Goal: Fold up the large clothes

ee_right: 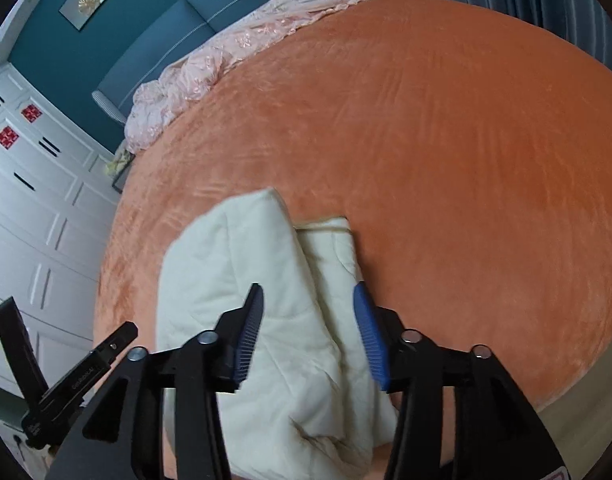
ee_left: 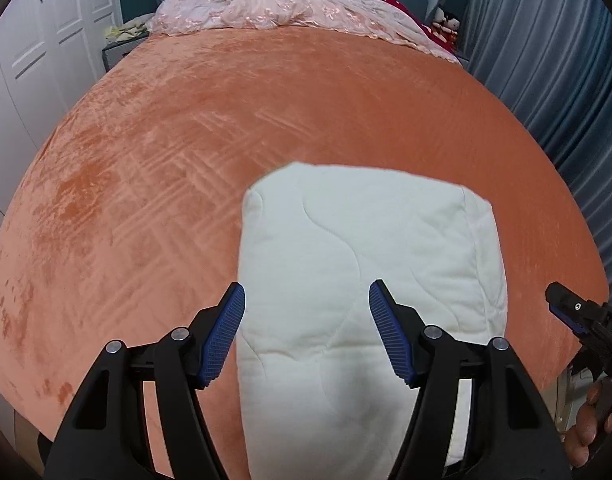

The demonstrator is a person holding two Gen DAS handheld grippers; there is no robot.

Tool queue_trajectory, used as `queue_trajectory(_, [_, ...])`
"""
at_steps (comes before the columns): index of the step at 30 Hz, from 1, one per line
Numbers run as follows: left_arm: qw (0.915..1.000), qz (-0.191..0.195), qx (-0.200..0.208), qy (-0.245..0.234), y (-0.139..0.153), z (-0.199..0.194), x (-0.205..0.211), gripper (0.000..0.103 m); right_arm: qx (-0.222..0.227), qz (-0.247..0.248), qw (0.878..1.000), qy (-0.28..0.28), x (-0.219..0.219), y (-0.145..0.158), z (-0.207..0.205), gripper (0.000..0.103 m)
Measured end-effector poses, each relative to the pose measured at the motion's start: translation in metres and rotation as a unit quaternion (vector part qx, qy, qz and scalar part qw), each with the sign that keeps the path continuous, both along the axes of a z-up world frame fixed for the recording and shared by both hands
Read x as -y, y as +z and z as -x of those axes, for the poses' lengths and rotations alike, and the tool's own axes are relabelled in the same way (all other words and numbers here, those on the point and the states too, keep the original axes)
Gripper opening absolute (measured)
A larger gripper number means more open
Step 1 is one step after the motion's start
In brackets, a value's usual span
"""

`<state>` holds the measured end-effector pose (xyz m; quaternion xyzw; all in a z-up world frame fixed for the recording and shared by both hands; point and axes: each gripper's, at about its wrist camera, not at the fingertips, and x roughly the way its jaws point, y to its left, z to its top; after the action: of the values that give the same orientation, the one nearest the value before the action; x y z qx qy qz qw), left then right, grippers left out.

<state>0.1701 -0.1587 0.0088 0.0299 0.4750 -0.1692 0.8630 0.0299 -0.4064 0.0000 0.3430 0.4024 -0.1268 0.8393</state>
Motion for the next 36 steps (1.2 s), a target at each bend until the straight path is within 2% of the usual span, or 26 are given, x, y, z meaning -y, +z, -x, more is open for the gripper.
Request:
queue_trajectory(3, [0.9999,-0.006,0.01,0.009,0.008,-0.02,-0.001,0.062,0.007,-0.001,1.0,0.013,-0.003,0.005,-0.035,0.069])
queue_trajectory(7, [0.9998,-0.014,0.013,0.011,0.008,-0.038,0.003,0.062,-0.022,-0.016,1.0,0.006,-0.003,-0.01,-0.079,0.069])
queue_trajectory(12, [0.9998,-0.015,0.01,0.004,0.002,-0.049,0.011,0.062,-0.054,-0.026,0.998,-0.013,-0.003,-0.04,-0.097,0.069])
queue_trajectory(14, [0.9998,-0.016,0.008,0.001,-0.001,-0.052,0.014,0.062,-0.063,-0.028,0.998,-0.007,-0.006,-0.05,-0.102,0.063])
queue_trajectory(15, [0.9999,-0.016,0.006,-0.001,-0.003,-0.053,0.015,0.062,-0.062,-0.029,0.998,-0.002,-0.008,-0.053,-0.104,0.052])
queue_trajectory(17, [0.9999,-0.017,0.003,-0.003,-0.007,-0.055,0.018,0.062,-0.06,-0.022,0.998,0.005,-0.01,-0.057,-0.105,0.038])
queue_trajectory(19, [0.9998,-0.018,-0.001,-0.005,-0.01,-0.056,0.022,0.062,-0.046,-0.017,0.999,0.015,-0.013,-0.056,-0.105,0.017])
queue_trajectory(22, [0.9998,-0.019,-0.005,-0.007,-0.014,-0.057,0.026,0.062,-0.019,0.01,1.0,0.009,-0.014,-0.047,-0.096,0.011])
queue_trajectory(27, [0.9998,-0.016,-0.007,-0.013,-0.014,-0.059,0.038,0.062,0.001,0.062,0.998,-0.021,-0.009,-0.03,-0.075,0.01])
queue_trajectory(32, [0.9993,-0.006,-0.026,-0.024,-0.025,-0.064,0.06,0.062,-0.022,0.062,0.997,-0.04,0.012,-0.051,-0.064,0.009])
queue_trajectory(36, [0.9977,-0.006,-0.059,-0.032,-0.05,-0.067,0.081,0.062,-0.042,0.072,0.995,-0.046,0.021,-0.071,-0.059,0.009])
